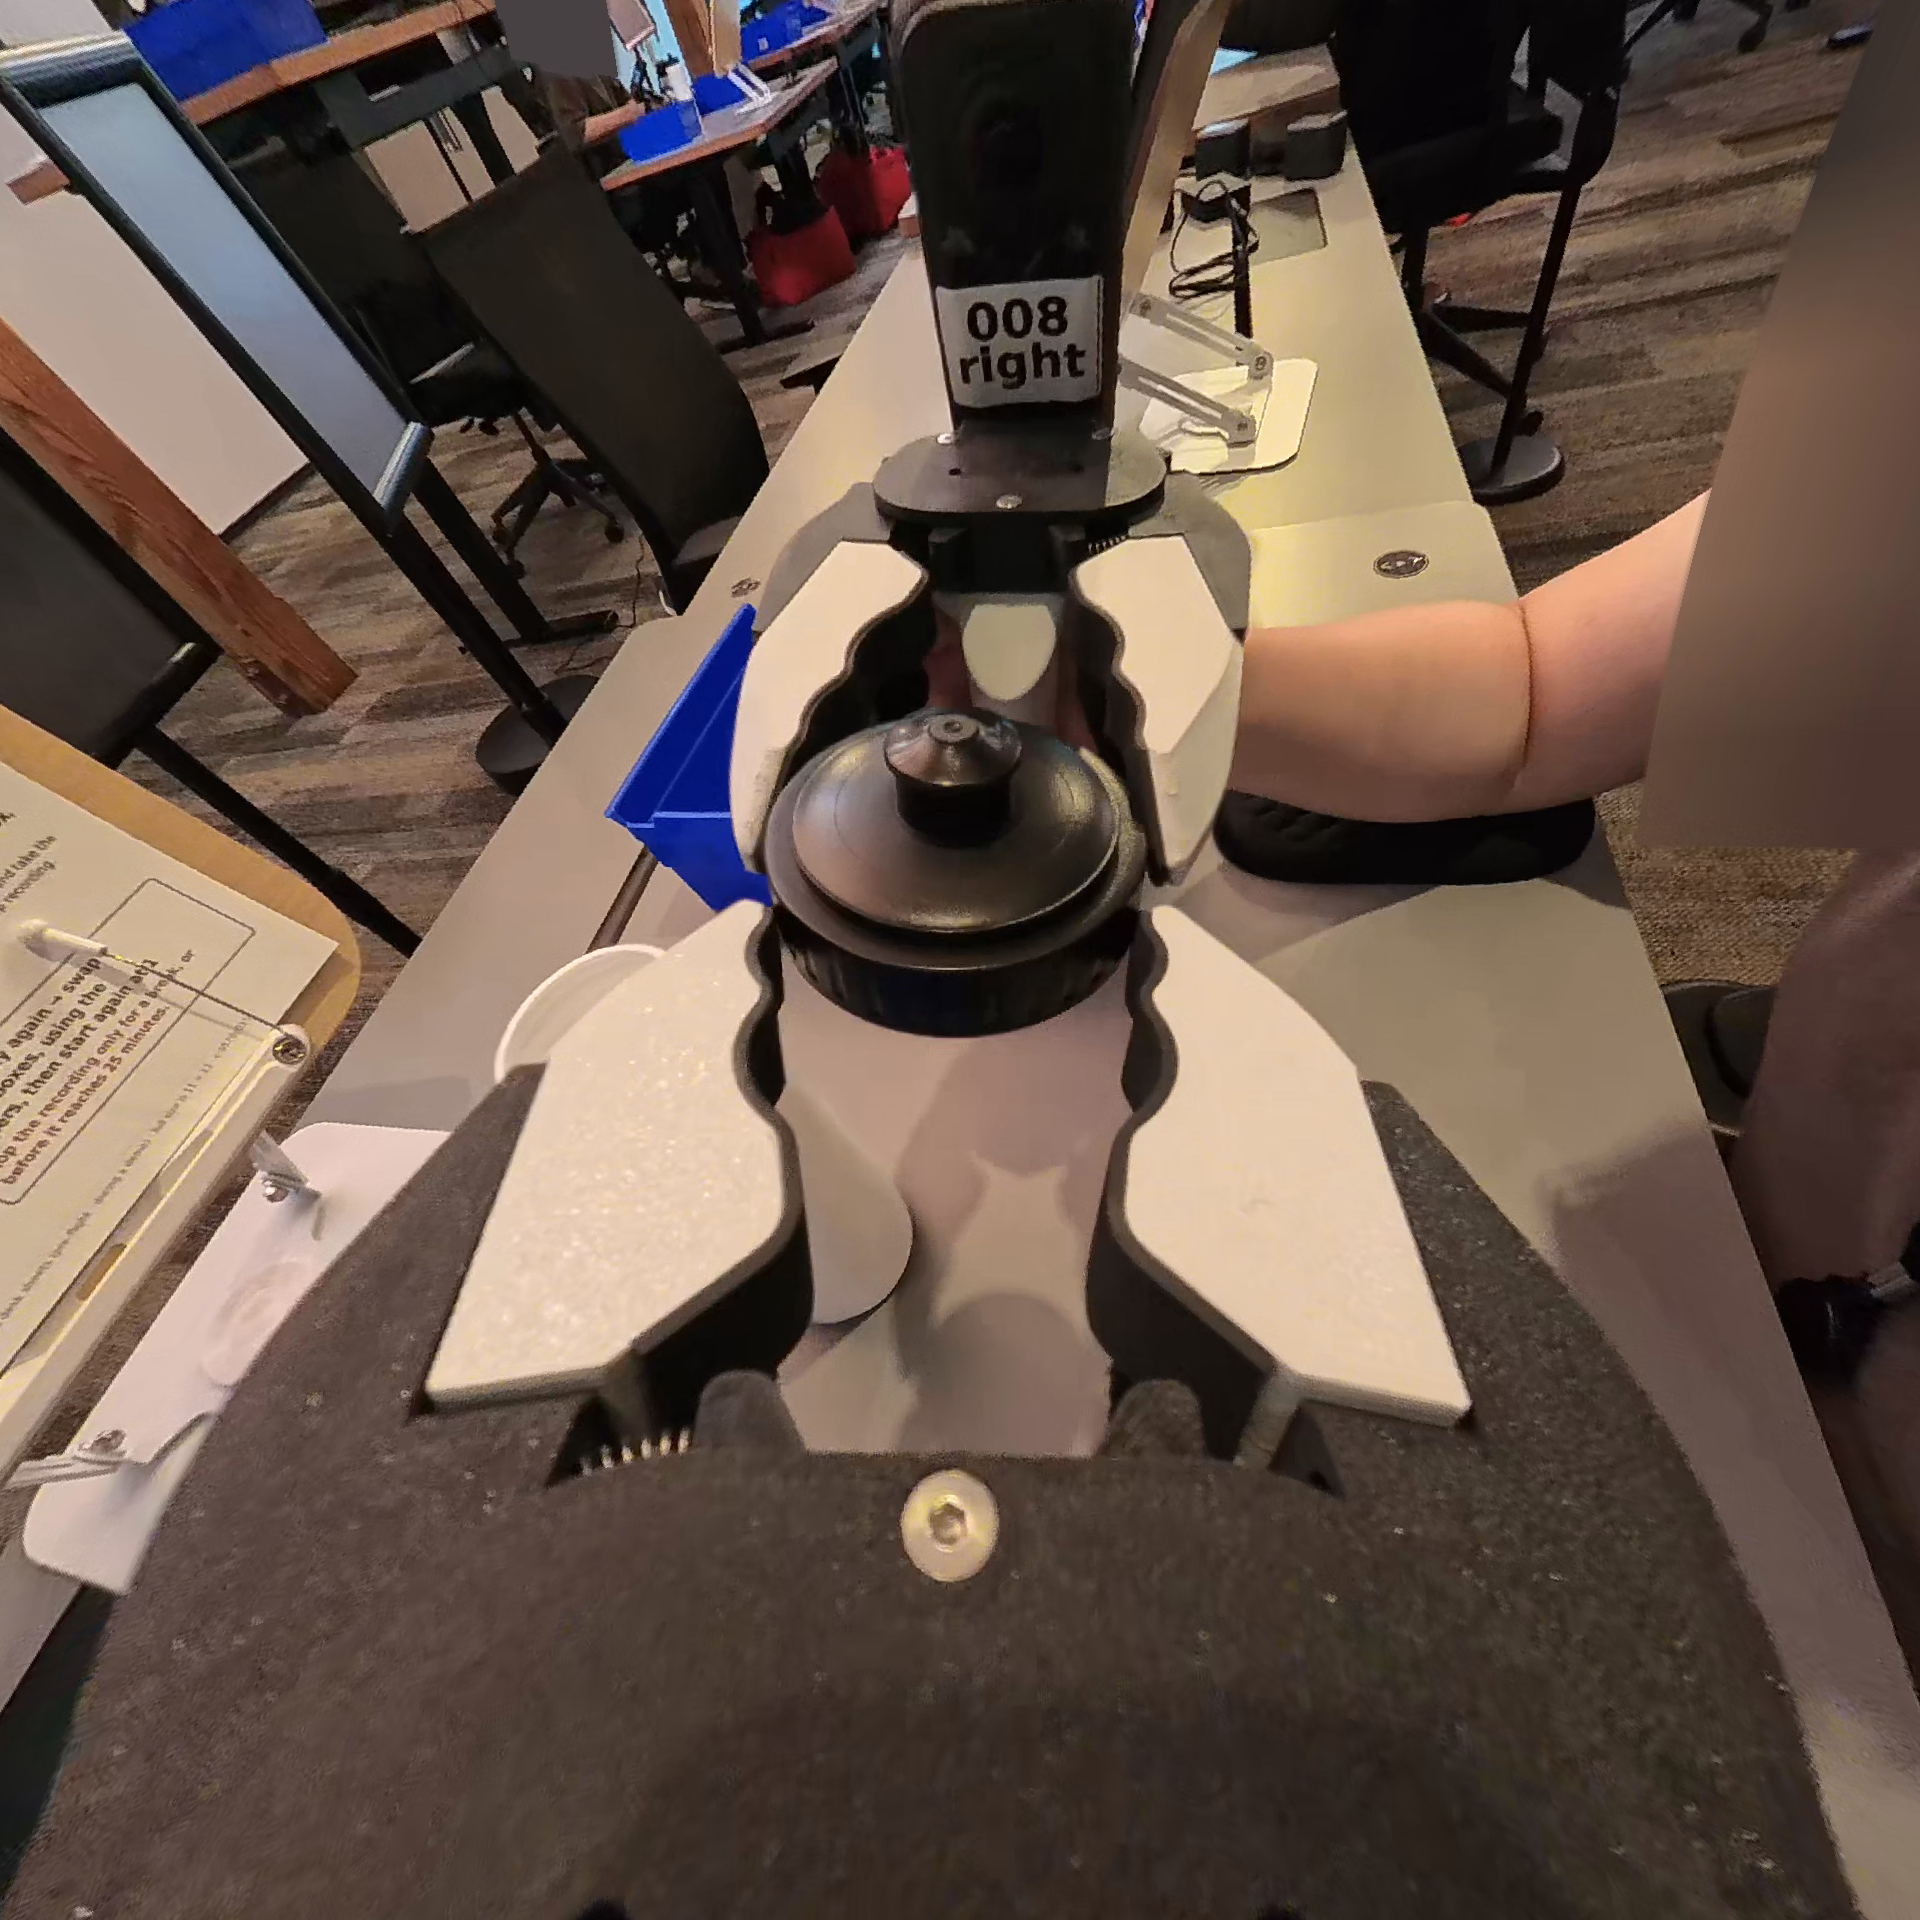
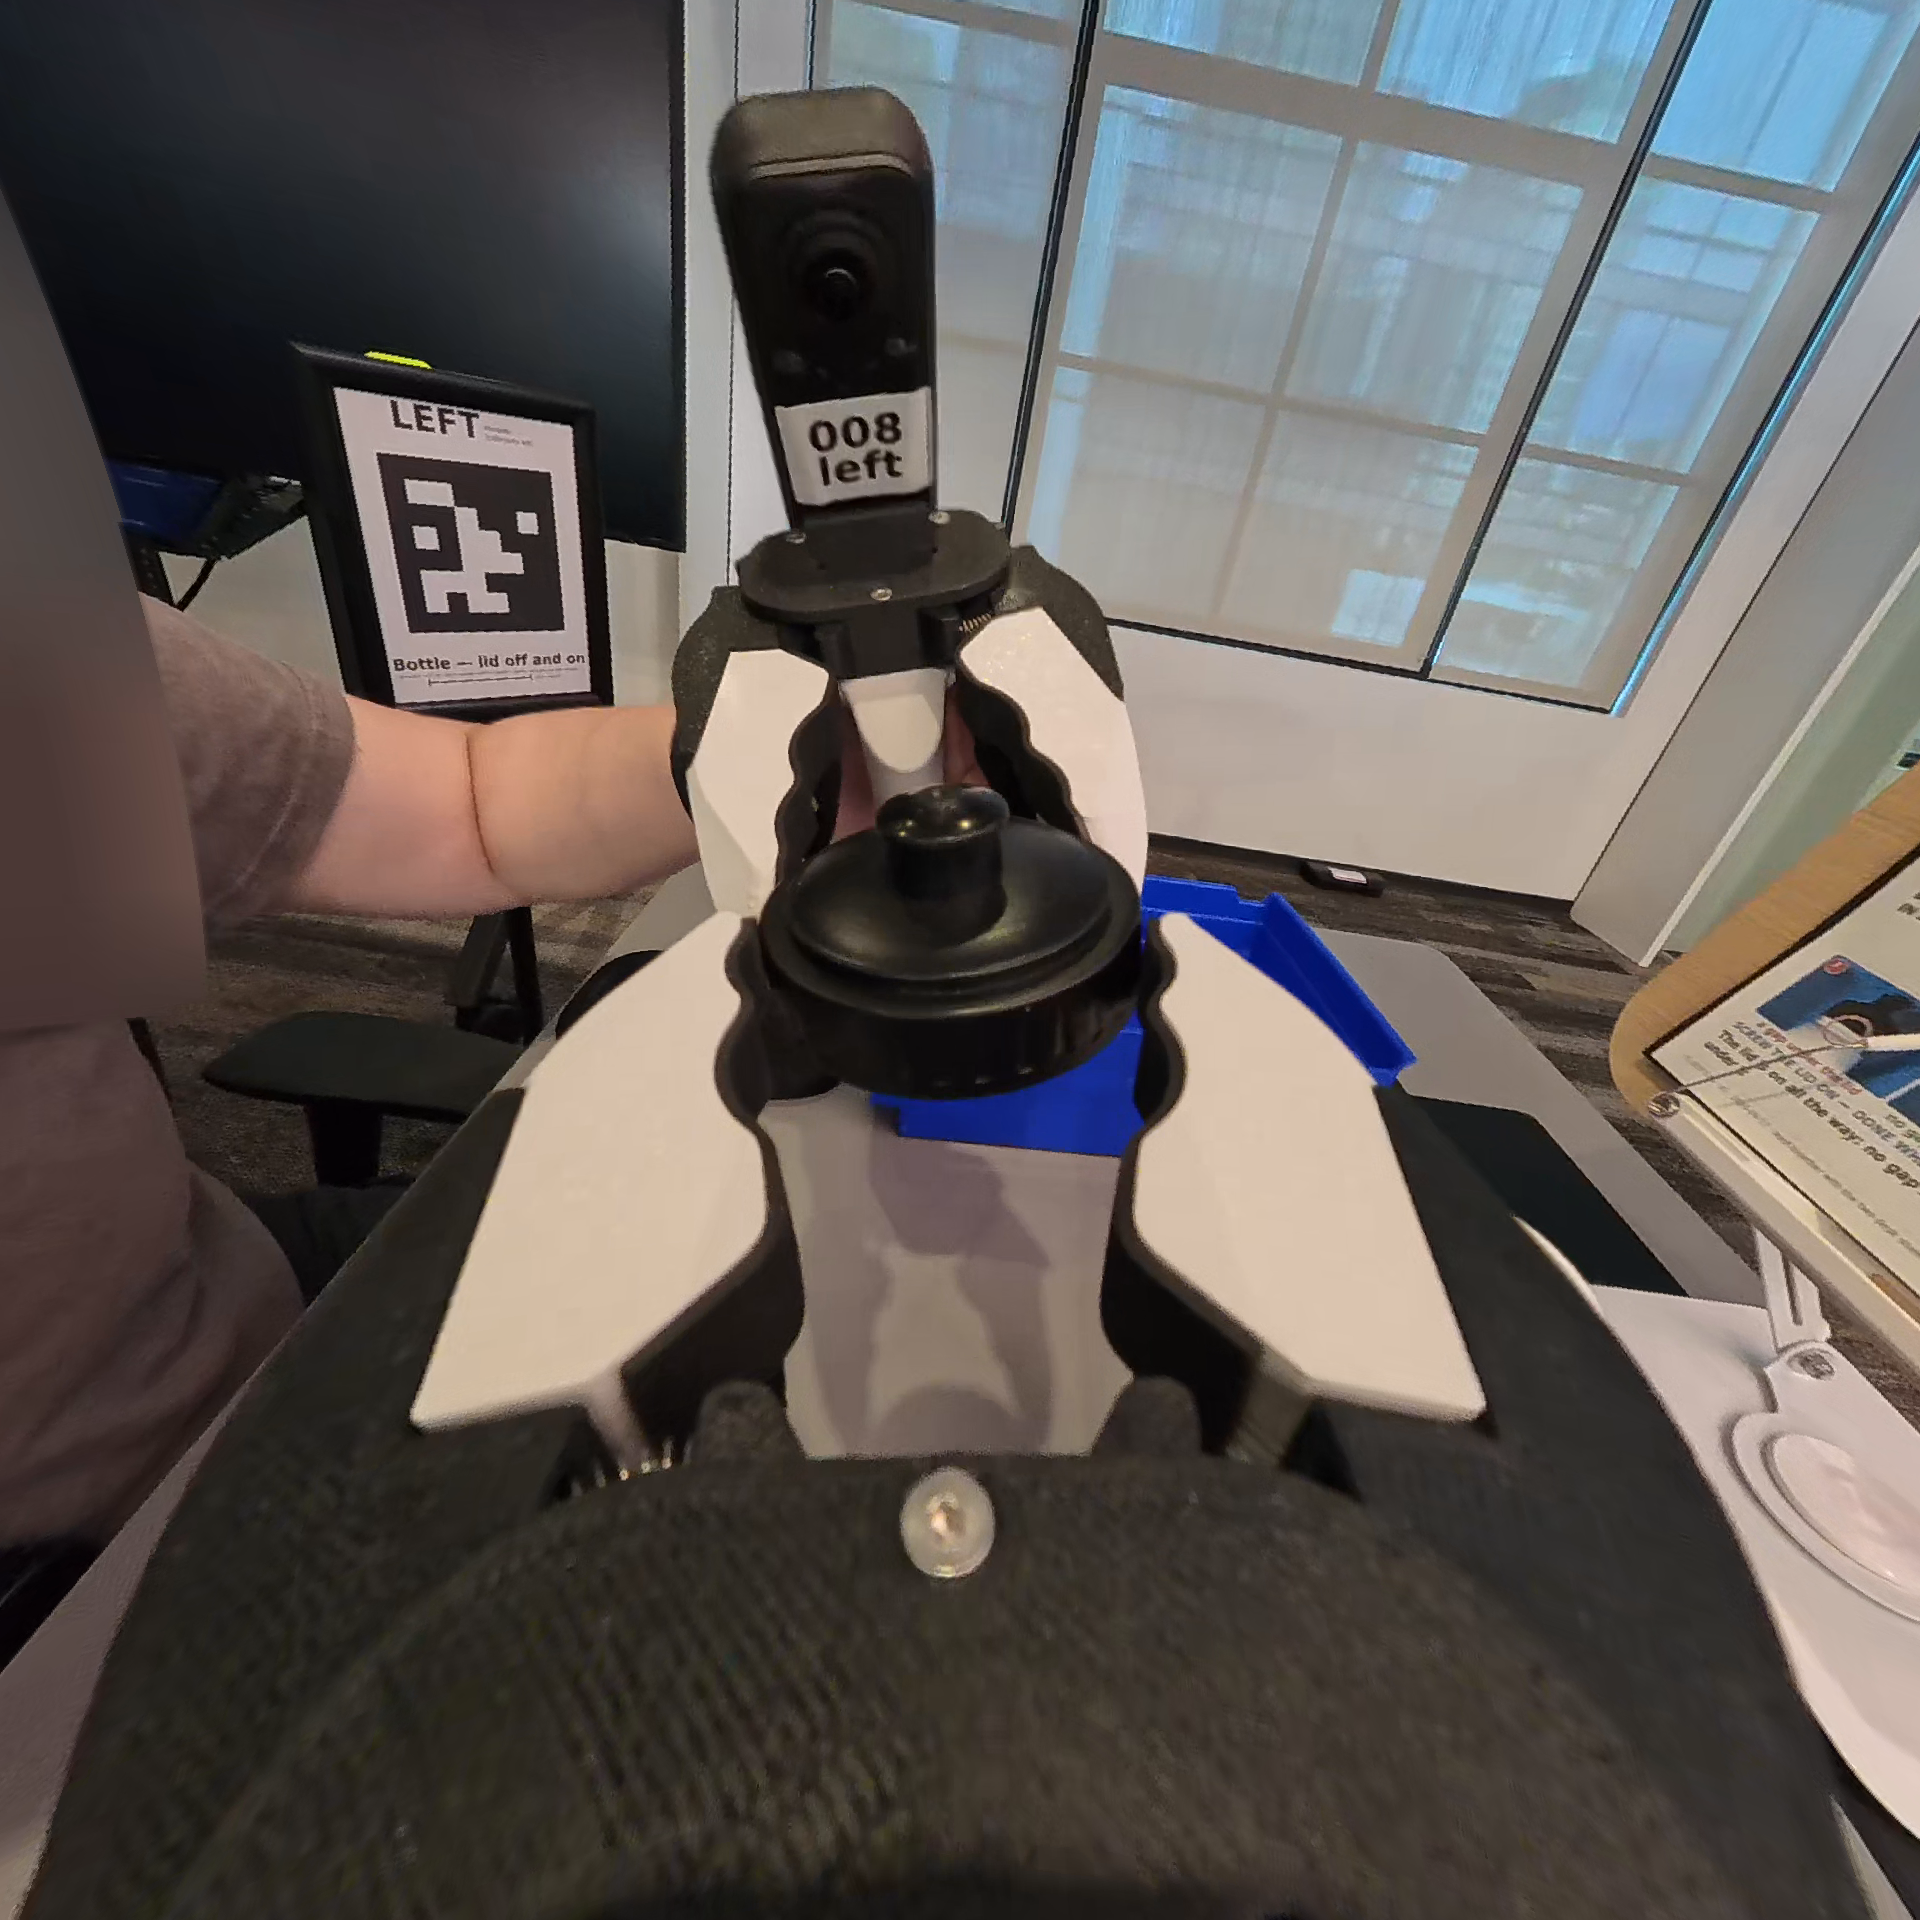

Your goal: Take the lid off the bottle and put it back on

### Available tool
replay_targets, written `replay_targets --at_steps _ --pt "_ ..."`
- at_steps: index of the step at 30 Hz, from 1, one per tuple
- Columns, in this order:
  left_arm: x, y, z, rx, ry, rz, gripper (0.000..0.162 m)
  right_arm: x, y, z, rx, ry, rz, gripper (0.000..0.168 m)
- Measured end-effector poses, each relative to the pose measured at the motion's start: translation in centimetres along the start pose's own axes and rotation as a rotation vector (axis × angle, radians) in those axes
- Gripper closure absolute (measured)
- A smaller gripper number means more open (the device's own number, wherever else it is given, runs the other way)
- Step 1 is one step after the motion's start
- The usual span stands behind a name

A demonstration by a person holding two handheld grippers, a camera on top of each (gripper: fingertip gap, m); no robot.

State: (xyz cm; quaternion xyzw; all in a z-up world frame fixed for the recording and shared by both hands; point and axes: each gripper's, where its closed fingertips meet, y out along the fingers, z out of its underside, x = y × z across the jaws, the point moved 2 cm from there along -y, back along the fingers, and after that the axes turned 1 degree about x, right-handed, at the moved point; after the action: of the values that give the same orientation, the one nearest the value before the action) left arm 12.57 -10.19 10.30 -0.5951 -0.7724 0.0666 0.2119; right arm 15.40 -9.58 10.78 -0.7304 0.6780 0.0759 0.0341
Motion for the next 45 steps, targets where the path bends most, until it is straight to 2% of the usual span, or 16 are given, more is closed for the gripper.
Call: replay_targets --at_steps 7,12,16,19,26,29,31,33,34,38,45 --pt "-0.2 0.3 -0.7 -0.059 0.0 0.007 0.098 0.2 0.0 -0.5 -0.044 0.005 -0.01 0.094" --pt "-0.5 0.4 -0.5 -0.033 0.012 0.005 0.098 0.4 -0.1 -0.4 -0.008 -0.026 -0.015 0.095" --pt "-0.7 -0.1 -1.0 -0.075 -0.011 0.018 0.098 0.8 -0.6 -1.2 -0.059 -0.032 -0.04 0.095" --pt "-0.6 -0.6 -1.1 -0.136 -0.132 0.063 0.093 0.9 -0.9 -1.6 -0.061 -0.098 -0.018 0.094" --pt "-0.3 -1.1 -1.3 -0.285 -0.481 0.235 0.1 1.6 -0.9 -1.5 -0.038 -0.262 0.017 0.095" --pt "-0.4 -0.5 -0.9 -0.277 -0.602 0.284 0.103 1.5 -0.6 -0.9 -0.004 -0.342 0.052 0.094" --pt "-0.7 0.2 -0.4 -0.245 -0.666 0.301 0.11 1.5 -0.4 -0.5 0.017 -0.379 0.065 0.094" --pt "-1.0 0.4 -0.7 -0.275 -0.733 0.358 0.13 1.2 -0.4 -0.2 0.029 -0.406 0.081 0.094" --pt "-1.1 0.4 -0.8 -0.291 -0.773 0.39 0.135 1.1 -0.4 -0.1 0.028 -0.415 0.085 0.095" --pt "-0.8 0.5 -0.8 -0.35 -0.887 0.429 0.143 0.5 -0.2 0.6 0.046 -0.451 0.133 0.094" --pt "-1.2 0.5 -0.7 -0.424 -0.985 0.552 0.144 1.1 0.2 0.5 -0.008 -0.494 0.142 0.092"
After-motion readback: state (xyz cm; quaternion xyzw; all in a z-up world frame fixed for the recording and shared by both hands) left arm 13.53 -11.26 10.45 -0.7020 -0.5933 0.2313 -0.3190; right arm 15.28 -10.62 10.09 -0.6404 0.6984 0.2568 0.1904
